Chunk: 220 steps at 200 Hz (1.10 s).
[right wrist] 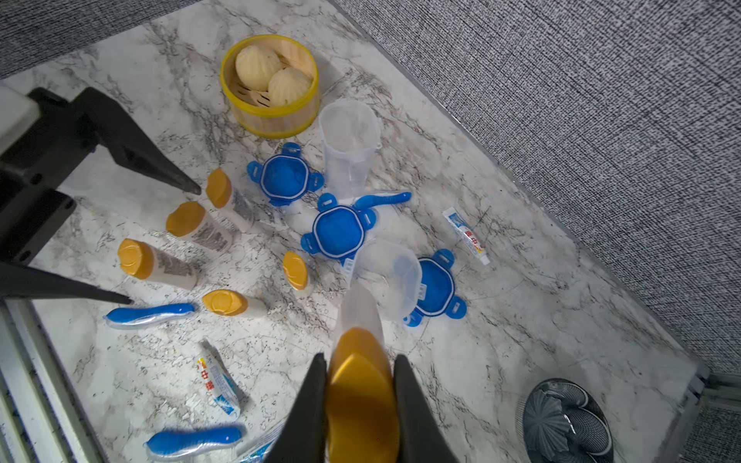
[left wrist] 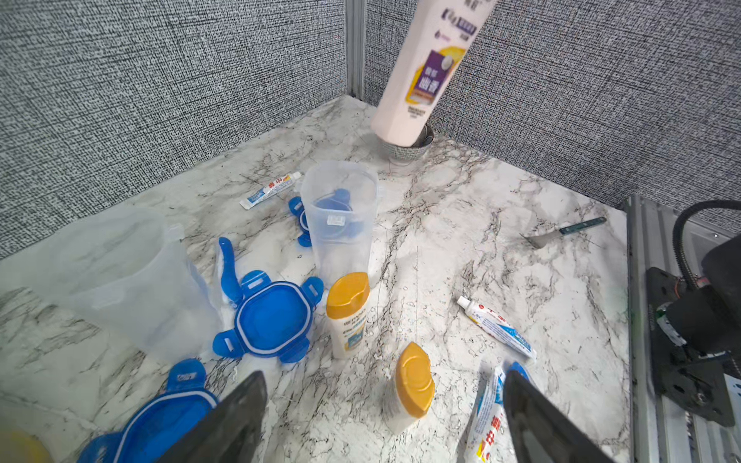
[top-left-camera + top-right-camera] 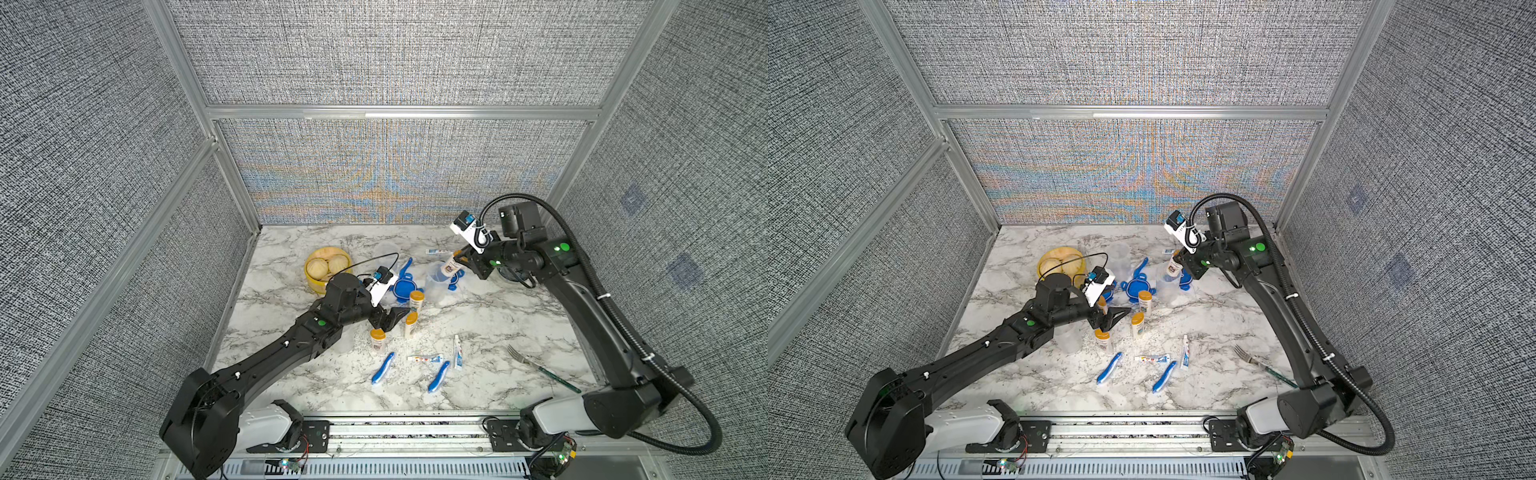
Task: Pack away toiletry kits
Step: Place the toiletry item into the container.
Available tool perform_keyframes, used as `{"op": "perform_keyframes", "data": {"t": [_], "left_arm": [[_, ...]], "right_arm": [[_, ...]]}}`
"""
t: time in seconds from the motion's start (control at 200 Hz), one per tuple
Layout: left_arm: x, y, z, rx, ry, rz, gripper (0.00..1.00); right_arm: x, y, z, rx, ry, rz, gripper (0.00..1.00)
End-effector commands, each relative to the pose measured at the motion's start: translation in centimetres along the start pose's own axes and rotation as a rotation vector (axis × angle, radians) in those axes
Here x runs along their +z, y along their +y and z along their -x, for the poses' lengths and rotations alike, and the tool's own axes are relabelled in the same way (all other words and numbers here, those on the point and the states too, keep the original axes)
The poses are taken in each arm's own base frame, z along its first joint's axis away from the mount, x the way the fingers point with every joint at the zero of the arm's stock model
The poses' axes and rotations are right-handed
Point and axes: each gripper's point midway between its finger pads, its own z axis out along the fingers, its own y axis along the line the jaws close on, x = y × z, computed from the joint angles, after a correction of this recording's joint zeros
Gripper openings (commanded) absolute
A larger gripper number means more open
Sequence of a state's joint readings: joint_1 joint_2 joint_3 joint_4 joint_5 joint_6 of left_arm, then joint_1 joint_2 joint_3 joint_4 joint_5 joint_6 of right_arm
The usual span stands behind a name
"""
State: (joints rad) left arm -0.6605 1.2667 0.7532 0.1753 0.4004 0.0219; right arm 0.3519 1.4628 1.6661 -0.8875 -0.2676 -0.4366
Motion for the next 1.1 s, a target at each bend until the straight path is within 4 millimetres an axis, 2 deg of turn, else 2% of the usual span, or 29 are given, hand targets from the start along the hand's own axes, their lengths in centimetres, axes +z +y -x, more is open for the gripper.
{"op": "perform_keyframes", "data": {"t": [0.0,0.39,0.555,1.096], "left_arm": [[0.7,-0.1,1.1,0.0,-0.035,-0.011,0.88],[1.6,-0.6,1.2,0.01,-0.031,-0.037,0.83],[1.7,-1.0,0.6,0.028,-0.01,-0.039,0.76],[2.2,-0.9,-0.7,0.033,0.043,-0.016,0.76]], "right_arm": [[1.2,-0.5,0.2,0.029,0.027,0.01,0.06],[6.1,-2.7,-1.3,0.057,0.098,-0.048,0.06],[7.8,-2.7,-2.2,0.075,0.104,-0.043,0.06],[14.6,-1.8,-5.4,0.068,0.23,-0.05,0.09]]}}
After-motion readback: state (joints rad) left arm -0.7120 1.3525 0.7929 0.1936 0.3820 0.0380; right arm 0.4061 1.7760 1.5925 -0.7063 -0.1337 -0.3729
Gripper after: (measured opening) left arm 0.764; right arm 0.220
